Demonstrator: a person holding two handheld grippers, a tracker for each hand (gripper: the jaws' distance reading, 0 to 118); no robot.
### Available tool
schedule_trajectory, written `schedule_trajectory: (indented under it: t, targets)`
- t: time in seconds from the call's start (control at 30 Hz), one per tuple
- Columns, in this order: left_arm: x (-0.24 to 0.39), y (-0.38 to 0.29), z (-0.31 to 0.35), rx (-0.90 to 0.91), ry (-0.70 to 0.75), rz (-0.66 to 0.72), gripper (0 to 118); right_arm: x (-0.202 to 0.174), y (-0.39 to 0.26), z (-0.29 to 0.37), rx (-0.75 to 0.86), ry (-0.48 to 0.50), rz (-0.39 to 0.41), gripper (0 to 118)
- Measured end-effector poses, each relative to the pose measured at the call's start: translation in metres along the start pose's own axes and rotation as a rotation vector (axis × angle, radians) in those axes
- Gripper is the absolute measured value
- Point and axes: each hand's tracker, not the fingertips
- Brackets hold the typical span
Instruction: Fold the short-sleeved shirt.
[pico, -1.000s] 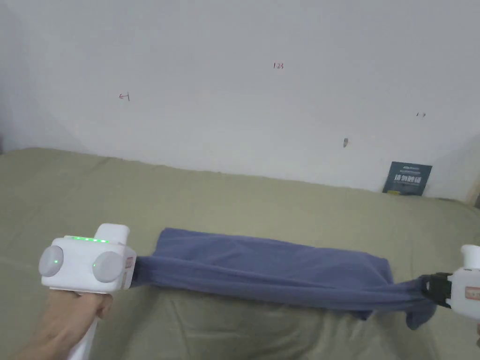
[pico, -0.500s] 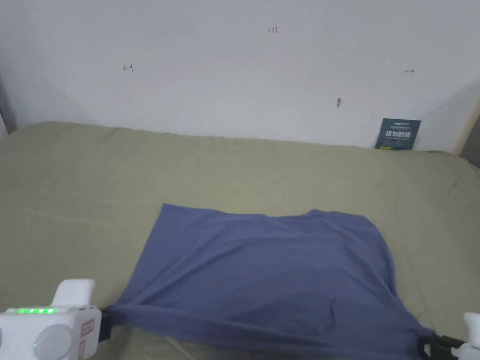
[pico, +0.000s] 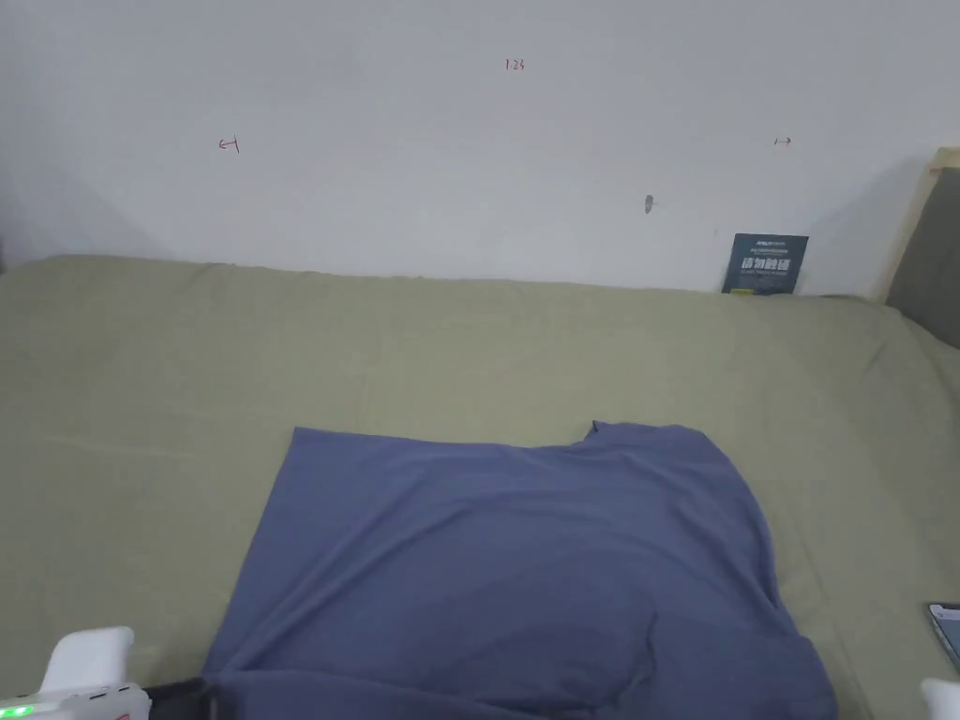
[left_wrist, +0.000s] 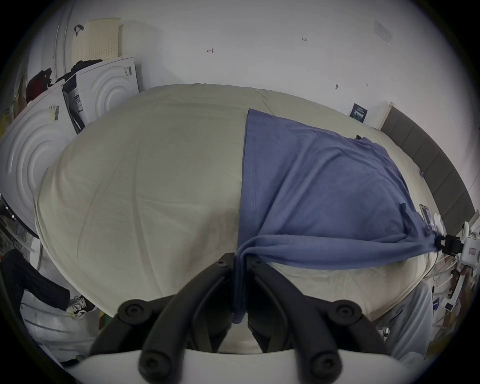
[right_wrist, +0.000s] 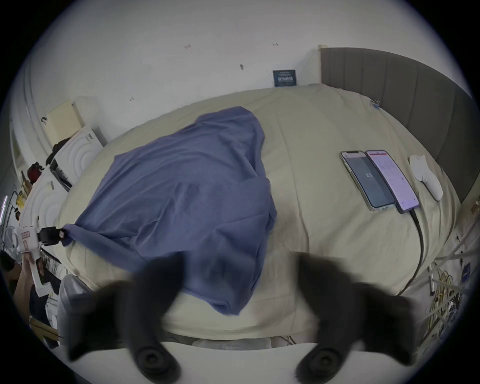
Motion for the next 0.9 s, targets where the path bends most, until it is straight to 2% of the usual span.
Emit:
schedule_trajectory:
  t: [0.03, 0.07, 0.1, 0.2, 0.23, 0.27, 0.3, 0.33, 0.37, 0.4, 0.43, 0.5, 0.53, 0.6, 0.63, 0.7, 0.73, 0.77, 0.8, 0.9]
  targets:
    - [-0.004, -0.004, 0.0, -0.009, 0.002, 0.065, 118, 0.001, -0.002, 0.001, 0.01, 0.016, -0.003, 118]
    - [-0.004, -0.005, 0.011, 0.072, 0.026, 0.07, 117, 0.003, -0.004, 0.006, 0.039, 0.01, -0.002, 118]
    - [-0.004, -0.024, 0.019, -0.02, 0.019, 0.067, 116, 0.002, -0.004, 0.01, 0.035, 0.004, 0.004, 118]
    - [-0.002, -0.055, 0.033, -0.029, 0.044, 0.05, 116, 0.003, -0.021, 0.016, 0.029, -0.006, 0.018, 118]
    - [-0.006, -0.042, 0.03, -0.037, 0.042, 0.042, 115, 0.004, -0.024, 0.017, 0.02, -0.011, 0.016, 118]
    - [-0.004, -0.047, 0.033, -0.053, 0.027, 0.03, 111, -0.004, -0.015, 0.017, 0.015, 0.0, 0.01, 115]
    - [-0.001, -0.054, 0.039, -0.059, 0.019, 0.017, 98, -0.006, -0.017, 0.02, 0.024, 0.008, 0.005, 100]
    - [0.003, -0.06, 0.043, -0.064, 0.014, 0.013, 40, -0.009, -0.019, 0.023, 0.027, 0.004, 0.005, 45]
    - [-0.007, -0.048, 0.034, -0.07, 0.023, -0.003, 0, -0.013, -0.02, 0.024, 0.03, -0.05, 0.034, 0]
    - [-0.006, -0.052, 0.031, -0.053, 0.027, 0.016, 0, -0.01, -0.025, 0.025, 0.027, -0.065, 0.052, 0]
    - [-0.005, -0.055, 0.029, -0.064, 0.029, 0.002, 0, -0.007, -0.022, 0.026, 0.041, -0.026, 0.075, 0]
    - [-0.009, -0.05, 0.033, -0.068, -0.009, 0.053, 0, -0.001, -0.021, 0.029, 0.031, -0.013, 0.069, 0]
    - [-0.009, -0.049, 0.035, -0.065, -0.019, 0.059, 0, -0.014, -0.025, 0.029, 0.038, -0.032, 0.083, 0]
    - [-0.005, -0.045, 0.033, -0.03, 0.003, 0.024, 0, -0.017, -0.026, 0.029, 0.037, -0.034, 0.084, 0]
    - [-0.011, -0.035, 0.032, -0.015, 0.0, 0.027, 20, -0.016, -0.025, 0.028, 0.039, -0.036, 0.081, 0]
    - [-0.01, -0.025, 0.022, 0.009, -0.018, 0.03, 116, -0.031, -0.022, 0.038, 0.045, -0.057, 0.087, 0]
    - [-0.008, -0.021, 0.013, -0.004, -0.025, 0.042, 116, -0.033, -0.022, 0.038, 0.04, -0.059, 0.085, 0]
    - [-0.017, -0.01, 0.016, 0.083, -0.033, 0.079, 116, -0.036, -0.022, 0.039, 0.038, -0.06, 0.079, 0]
    - [-0.019, -0.002, 0.011, 0.022, -0.036, 0.09, 116, -0.024, -0.022, 0.035, 0.032, -0.039, 0.062, 0]
    - [-0.016, 0.01, 0.002, -0.01, 0.0, -0.035, 116, -0.026, -0.02, 0.034, 0.027, -0.041, 0.067, 0]
